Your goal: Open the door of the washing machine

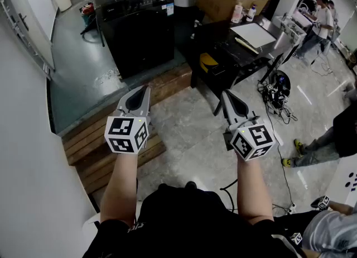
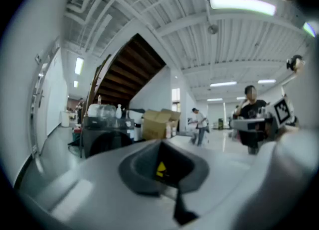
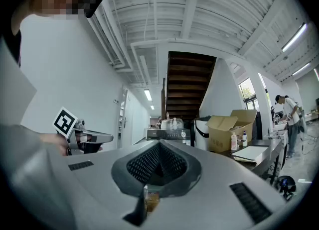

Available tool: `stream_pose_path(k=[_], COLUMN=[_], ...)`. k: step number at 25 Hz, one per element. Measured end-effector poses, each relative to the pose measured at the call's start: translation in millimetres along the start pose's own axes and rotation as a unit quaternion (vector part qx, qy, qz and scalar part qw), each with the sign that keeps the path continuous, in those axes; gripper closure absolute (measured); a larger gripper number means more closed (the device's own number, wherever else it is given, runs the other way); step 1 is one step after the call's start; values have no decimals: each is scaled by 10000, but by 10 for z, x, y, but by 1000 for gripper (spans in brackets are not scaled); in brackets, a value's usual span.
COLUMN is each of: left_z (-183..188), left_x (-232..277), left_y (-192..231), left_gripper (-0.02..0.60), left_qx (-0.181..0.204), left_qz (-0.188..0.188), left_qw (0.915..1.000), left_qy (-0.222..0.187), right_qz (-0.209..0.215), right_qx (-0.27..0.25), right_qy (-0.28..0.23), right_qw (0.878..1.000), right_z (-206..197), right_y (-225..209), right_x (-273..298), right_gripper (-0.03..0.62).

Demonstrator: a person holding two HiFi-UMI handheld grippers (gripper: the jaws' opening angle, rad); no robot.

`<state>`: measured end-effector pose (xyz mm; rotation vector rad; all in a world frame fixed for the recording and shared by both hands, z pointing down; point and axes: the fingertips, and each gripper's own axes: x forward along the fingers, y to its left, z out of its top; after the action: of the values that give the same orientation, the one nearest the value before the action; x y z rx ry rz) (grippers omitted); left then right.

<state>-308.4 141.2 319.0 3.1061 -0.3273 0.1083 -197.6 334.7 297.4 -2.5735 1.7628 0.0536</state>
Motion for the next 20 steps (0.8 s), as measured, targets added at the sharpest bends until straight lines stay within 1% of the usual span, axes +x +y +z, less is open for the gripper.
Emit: stream_pose_path(k=[6, 14, 20], left_z=[4, 5, -23], left_x=[-5, 95, 161], left_y=[-87, -331, -583], left_gripper=[574, 574, 574], left_qx=[11, 52, 40], left_qz=[24, -45, -107], left_qw=[10000, 10000, 9999], left_qy=[40, 73, 36], right_qz=[5, 35, 138], right_qx=[10, 220, 516], right_qy=[6, 14, 106], right_qw=[10000, 9998, 9985], right_z=[-9, -104, -194], right_y=[-54, -243, -406], right_x=[-64, -225, -387], right_gripper=[603, 602, 600])
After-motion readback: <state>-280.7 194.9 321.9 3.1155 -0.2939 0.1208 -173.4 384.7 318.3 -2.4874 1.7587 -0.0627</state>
